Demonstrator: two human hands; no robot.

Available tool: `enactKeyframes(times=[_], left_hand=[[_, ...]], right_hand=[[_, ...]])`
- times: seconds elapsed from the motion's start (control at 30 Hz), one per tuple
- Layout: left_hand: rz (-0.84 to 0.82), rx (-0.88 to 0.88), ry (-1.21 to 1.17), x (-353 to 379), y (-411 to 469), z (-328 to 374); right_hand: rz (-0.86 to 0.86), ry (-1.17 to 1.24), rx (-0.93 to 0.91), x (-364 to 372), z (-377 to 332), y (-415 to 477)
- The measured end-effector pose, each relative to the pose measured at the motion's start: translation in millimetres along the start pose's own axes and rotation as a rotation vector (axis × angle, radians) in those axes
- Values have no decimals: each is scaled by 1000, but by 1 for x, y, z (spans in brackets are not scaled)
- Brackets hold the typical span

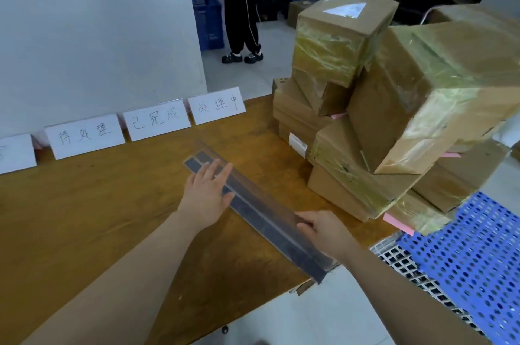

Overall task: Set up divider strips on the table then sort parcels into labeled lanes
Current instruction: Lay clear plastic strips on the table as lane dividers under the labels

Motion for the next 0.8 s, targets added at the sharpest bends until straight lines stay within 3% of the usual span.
enactKeyframes(times=[0.37,0.6,0.8], left_hand=[[-127,-8,58,22,2,-36],[-2,17,175,19,-1,-36],[-34,42,161,28,-15,-38]], right_hand=[[33,-19,-41,10,-25,40],[127,-21,-66,15,-22,23],[154,4,-82,14,-24,14]])
Point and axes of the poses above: each hand's wrist, its own y-axis towards the middle knuckle, its own x-axis out of the palm, z = x × y, the point moved 2 cm from there along y, towards the middle knuckle, and after that the axes turned 12 degrees about -z, right-handed, at the moved point
